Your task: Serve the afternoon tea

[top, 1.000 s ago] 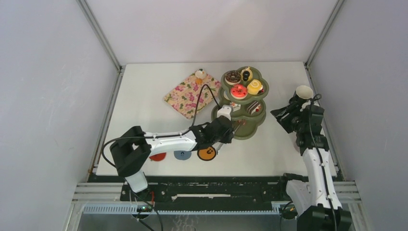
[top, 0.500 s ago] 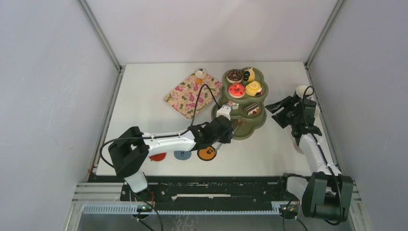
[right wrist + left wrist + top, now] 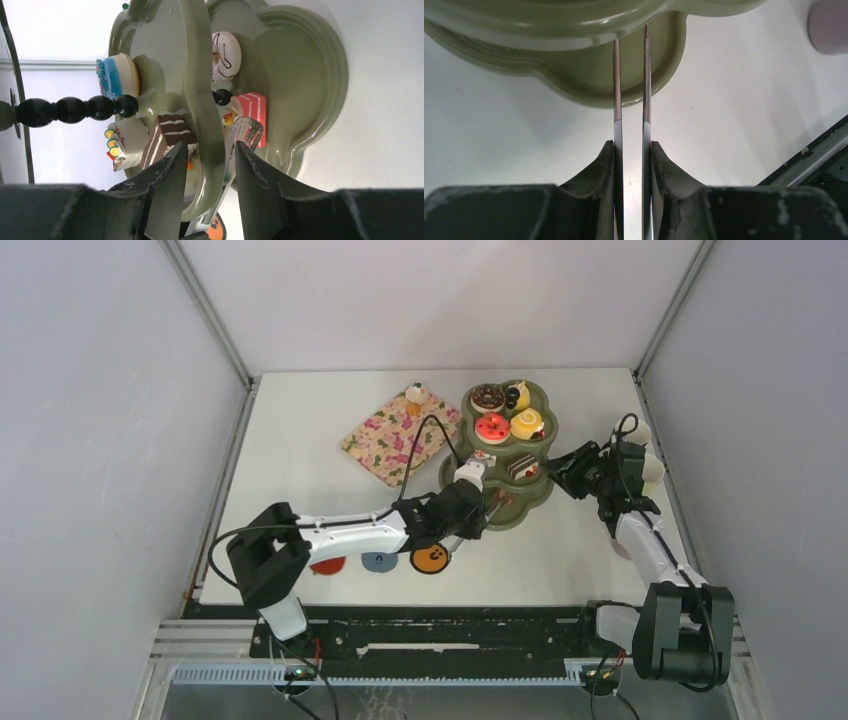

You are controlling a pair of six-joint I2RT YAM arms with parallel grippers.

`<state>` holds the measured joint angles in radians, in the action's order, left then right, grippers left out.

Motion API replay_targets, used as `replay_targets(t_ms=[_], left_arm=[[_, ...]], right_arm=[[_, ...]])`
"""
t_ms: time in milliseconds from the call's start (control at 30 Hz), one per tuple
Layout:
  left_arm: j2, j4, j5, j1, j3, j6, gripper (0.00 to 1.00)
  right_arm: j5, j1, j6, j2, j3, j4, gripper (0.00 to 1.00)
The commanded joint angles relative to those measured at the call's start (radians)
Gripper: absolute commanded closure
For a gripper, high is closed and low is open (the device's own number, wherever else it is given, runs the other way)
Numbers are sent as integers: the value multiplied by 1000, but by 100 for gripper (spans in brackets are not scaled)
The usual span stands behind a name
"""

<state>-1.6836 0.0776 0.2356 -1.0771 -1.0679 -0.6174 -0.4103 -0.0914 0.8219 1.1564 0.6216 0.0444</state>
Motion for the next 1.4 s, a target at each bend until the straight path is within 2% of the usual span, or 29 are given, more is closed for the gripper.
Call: replay_targets(t_ms=[0, 233, 300, 367, 600, 733, 900, 1100, 1367], left_arm=[[-35, -7, 6, -6, -131, 36, 100], [-130, 99, 21, -5, -263, 44, 100], [-149, 122, 31, -5, -289, 46, 100], [-168, 150, 44, -6, -317, 49, 100], [-168, 165, 37, -5, -317, 47, 85], [-163, 166, 53, -5, -310, 54, 80], [-141, 166, 47, -7, -296, 59, 70], [-101, 154, 82, -14, -276, 65, 66], [-95, 163, 105, -45, -308, 95, 61]], right_arm=[[-10, 22, 5, -12, 7, -39, 53], [6, 30, 17, -47, -5, -43, 56], [1, 29, 16, -45, -5, -42, 62], [4, 28, 20, -51, -11, -43, 63], [9, 24, 25, -57, -23, -40, 60], [25, 20, 20, -59, -23, -31, 59], [12, 3, 22, -74, -23, -15, 53], [14, -16, -5, -148, -23, 39, 48], [-35, -121, -63, -256, -17, 156, 46]])
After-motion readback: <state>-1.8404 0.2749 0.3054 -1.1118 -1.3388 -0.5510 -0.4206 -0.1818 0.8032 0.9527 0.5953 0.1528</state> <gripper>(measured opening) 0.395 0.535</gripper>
